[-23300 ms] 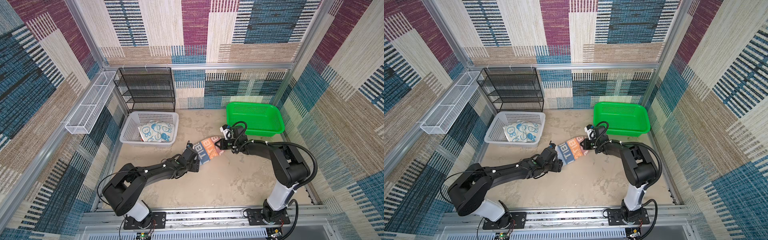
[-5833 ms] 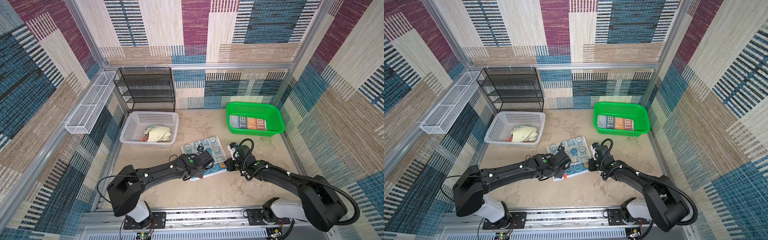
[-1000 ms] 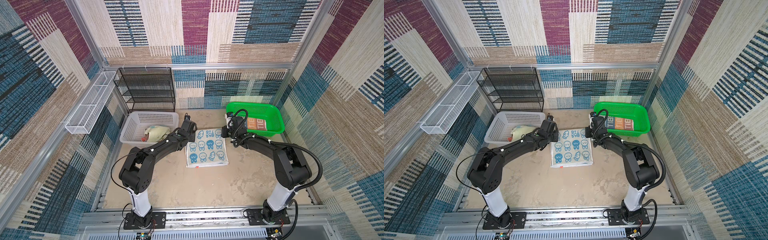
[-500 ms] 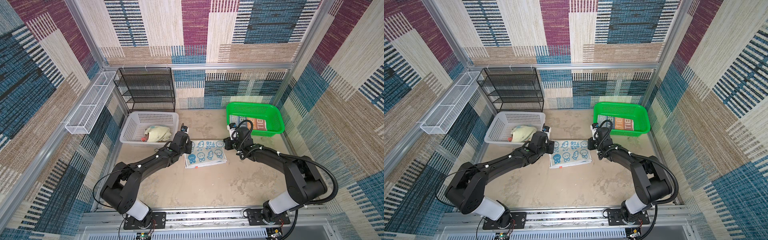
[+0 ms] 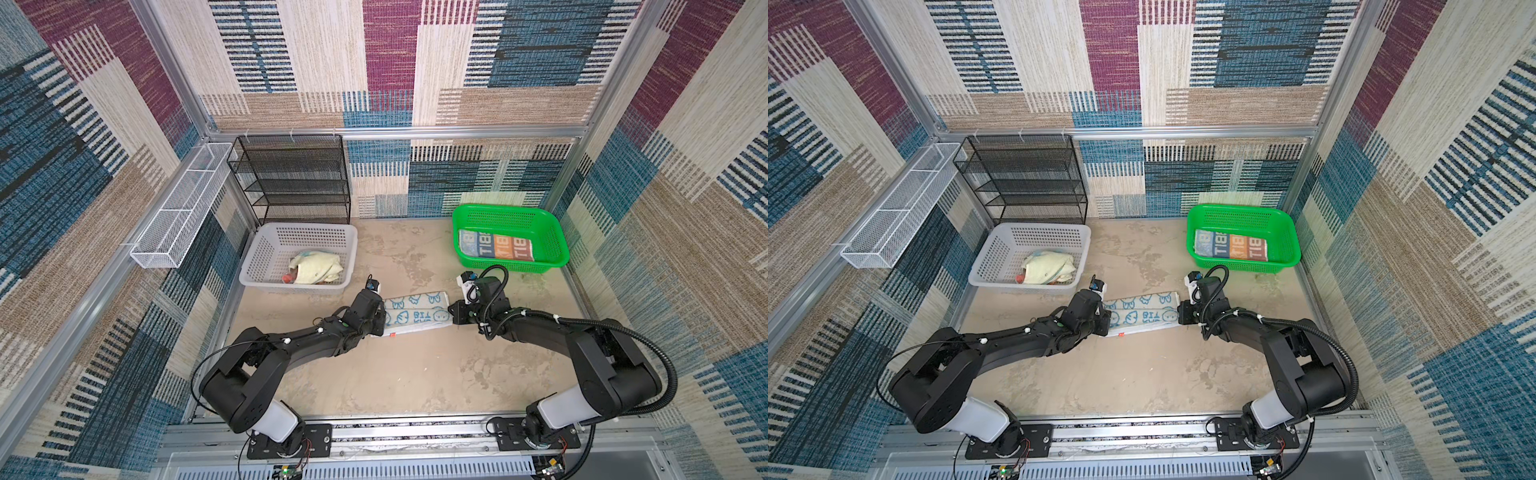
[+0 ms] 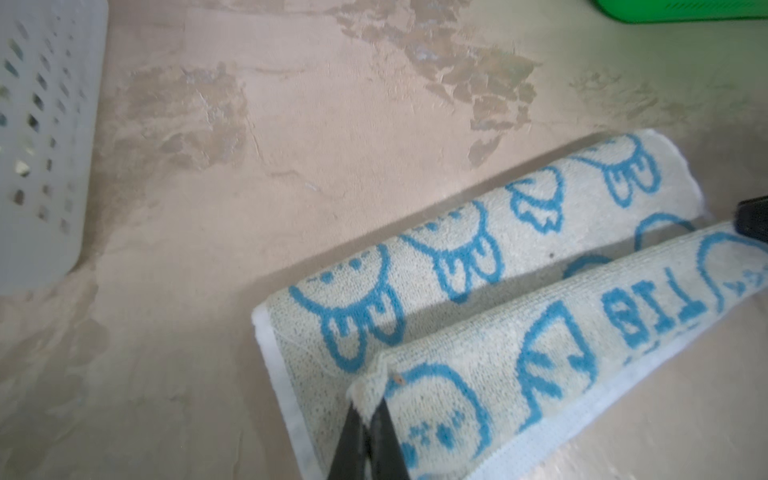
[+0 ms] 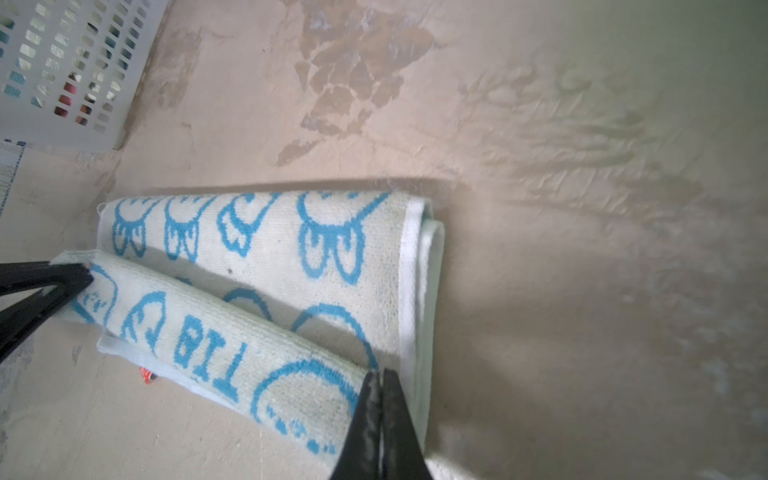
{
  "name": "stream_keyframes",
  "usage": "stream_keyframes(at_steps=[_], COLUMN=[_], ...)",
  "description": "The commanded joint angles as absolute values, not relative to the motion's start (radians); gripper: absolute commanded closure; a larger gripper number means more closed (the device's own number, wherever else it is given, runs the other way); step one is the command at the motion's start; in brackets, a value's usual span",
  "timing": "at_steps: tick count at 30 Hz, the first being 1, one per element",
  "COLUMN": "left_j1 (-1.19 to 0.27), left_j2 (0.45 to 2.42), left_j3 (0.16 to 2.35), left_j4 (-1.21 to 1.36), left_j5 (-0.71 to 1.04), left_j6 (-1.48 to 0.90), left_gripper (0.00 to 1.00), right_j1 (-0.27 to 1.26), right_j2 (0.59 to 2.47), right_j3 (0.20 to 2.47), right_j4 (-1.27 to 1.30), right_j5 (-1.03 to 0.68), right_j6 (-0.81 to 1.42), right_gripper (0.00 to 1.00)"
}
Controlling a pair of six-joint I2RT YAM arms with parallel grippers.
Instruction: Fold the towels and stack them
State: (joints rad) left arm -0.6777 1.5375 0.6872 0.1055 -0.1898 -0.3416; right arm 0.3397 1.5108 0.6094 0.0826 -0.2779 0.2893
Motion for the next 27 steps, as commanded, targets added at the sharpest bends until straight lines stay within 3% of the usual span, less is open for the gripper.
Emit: stream_keyframes(at_steps=[1, 6, 9, 21, 27], left_j1=[-0.698, -0.729, -0.749, -0.799, -0.799], left_j2=[1.530, 1.458, 1.402, 1.129, 1.079], left_j3=[0.658, 0.598, 0.562, 0.441, 0.457], left_j4=[0.156, 0.174, 0.173, 0.111, 0.083], left_j5=[-0.276, -0.313, -0.342, -0.491, -0.502], left_j6=[-0.397, -0.399, -0.399, -0.436, -0.428], left_gripper=[1.00, 0.66, 0.56, 0.50, 0.47], right_j1=[0.341, 0.341, 0.341, 0.341, 0.341], right_j2=[1.497, 1.465, 1.445, 1.268, 1.280], right_j3=[0.591, 0.581, 0.570, 0.541, 0.575], right_j4=[0.125, 0.094, 0.068, -0.006, 0.008], right_j5=[-0.284, -0.287, -0.283, -0.190, -0.209], right_j6=[0.322, 0.322, 0.328, 0.343, 0.331], right_gripper=[1.00, 0.90, 0.85, 0.59, 0.46])
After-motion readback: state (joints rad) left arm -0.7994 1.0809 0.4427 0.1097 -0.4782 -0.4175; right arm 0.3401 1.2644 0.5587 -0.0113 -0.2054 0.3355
